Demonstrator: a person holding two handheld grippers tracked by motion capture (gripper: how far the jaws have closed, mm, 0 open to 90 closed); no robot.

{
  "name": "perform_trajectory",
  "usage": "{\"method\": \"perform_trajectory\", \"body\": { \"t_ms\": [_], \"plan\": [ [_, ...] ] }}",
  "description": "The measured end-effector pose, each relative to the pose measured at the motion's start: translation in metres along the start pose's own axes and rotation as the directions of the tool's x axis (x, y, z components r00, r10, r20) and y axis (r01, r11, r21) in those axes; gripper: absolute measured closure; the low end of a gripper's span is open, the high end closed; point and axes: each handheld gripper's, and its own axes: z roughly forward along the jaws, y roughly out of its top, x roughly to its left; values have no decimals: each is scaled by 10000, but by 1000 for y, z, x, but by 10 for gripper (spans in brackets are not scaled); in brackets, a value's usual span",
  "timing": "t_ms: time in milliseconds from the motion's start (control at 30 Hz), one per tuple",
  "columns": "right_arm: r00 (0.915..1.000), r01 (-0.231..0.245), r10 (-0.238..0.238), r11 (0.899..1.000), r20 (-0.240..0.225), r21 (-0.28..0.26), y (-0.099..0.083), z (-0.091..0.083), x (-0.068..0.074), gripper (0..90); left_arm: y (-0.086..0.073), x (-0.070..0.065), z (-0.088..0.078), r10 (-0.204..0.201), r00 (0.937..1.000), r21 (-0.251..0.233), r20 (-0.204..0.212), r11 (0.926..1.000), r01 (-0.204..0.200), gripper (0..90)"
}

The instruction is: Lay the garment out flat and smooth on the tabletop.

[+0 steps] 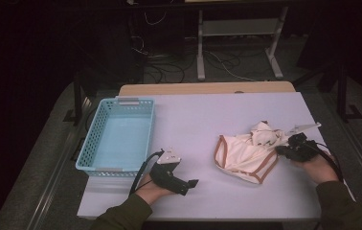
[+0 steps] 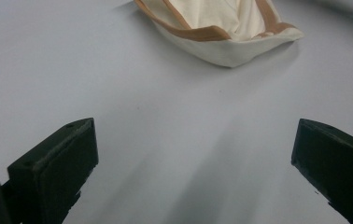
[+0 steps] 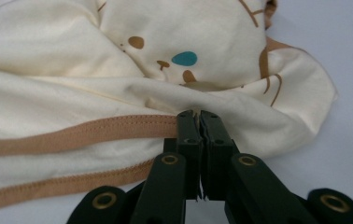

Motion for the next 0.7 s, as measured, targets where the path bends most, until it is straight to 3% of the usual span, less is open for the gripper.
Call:
{"method": "perform_trajectory", "body": {
  "t_ms": [467, 567, 600, 700],
  "plan": [
    [9991, -403, 404, 9991, 118, -121, 12, 13, -18, 857, 0, 1, 0, -58, 10000, -47, -45, 10000, 58, 0],
    [9987, -512, 512, 9984, 4, -232, 11, 11, -19, 835, 0, 1, 0, -73, 9999, -75, -91, 9999, 73, 0],
    [9975, -684, 678, 9972, -203, -308, 10, 9, -20, 770, 1, 2, -1, -84, 9999, -103, -109, 9999, 82, 0],
    [9965, -814, 804, 9956, -231, -464, 9, 6, -20, 719, 2, 2, -1, -114, 9998, -150, -157, 9998, 112, 0]
  ]
}}
